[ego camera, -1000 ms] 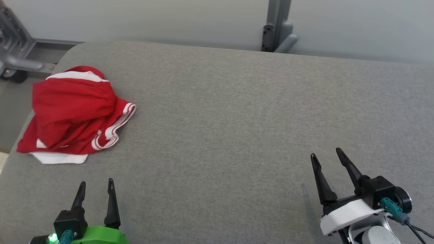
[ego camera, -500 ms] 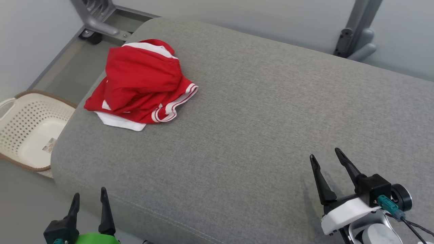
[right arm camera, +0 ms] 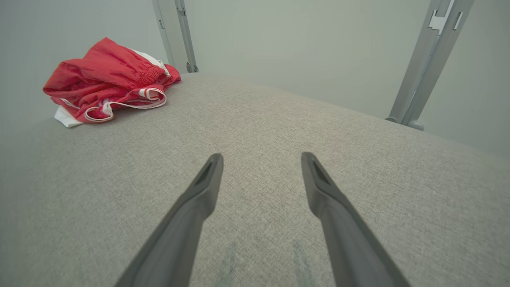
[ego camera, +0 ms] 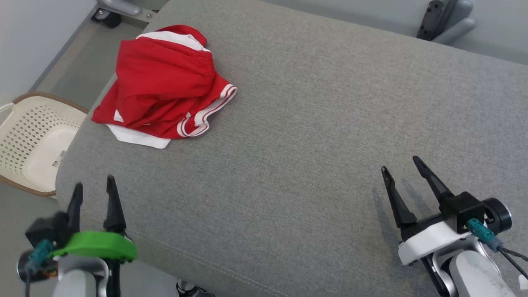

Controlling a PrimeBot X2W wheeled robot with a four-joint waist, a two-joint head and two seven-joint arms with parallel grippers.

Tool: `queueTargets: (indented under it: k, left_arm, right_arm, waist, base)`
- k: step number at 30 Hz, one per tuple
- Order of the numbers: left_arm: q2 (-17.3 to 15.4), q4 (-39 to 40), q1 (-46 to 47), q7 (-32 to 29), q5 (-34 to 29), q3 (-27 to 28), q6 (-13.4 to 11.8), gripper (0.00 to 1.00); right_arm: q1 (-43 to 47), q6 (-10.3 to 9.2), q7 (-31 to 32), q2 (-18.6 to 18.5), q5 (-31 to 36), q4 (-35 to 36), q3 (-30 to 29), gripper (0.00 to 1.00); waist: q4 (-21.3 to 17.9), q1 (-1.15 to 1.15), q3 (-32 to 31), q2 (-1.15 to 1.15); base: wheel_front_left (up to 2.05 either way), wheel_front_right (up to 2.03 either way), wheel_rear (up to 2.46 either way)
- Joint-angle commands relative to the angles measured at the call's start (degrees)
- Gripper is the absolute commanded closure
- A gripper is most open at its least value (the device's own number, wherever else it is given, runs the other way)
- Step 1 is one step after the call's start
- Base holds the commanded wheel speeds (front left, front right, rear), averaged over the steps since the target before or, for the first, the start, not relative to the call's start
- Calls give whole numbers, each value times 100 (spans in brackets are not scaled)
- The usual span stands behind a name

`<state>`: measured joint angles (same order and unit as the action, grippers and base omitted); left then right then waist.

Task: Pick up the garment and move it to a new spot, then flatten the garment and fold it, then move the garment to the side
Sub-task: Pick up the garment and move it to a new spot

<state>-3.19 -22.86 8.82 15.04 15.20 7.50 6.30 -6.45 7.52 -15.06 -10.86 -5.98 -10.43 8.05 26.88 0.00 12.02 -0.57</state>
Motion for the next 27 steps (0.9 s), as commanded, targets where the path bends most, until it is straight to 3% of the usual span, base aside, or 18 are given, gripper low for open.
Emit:
queueTargets:
  k: [1,7,12,17,27]
  left_arm:
    - [-133,-59,369,22,-21,28,47,0]
    - [-828,-753,1846,14,24,-66,118,0]
    - [-1478,-1559,2923,-34,387,-552,120,0]
    - [-1942,-2335,3700,-457,790,-989,115,0]
    - [-2255,-3791,4494,-1554,1183,-1103,7,0]
  right_arm:
    - [-135,-6,-17,-94,37,60,12,0]
    - [-432,-6,-17,-323,75,323,135,0]
    - [-607,-6,-17,-389,58,497,262,0]
    - [-714,-6,-17,-412,43,586,345,0]
    - [-810,-6,-17,-426,-45,496,432,0]
  waist:
    - [-315,0,427,57]
    - [-673,0,923,57]
    - [-1001,0,1217,57]
    - [-1248,0,1436,57]
    - [-1527,0,1651,57]
  base:
    - [0,0,0]
    - [0,0,0]
    - [0,0,0]
    - [0,0,0]
    - [0,0,0]
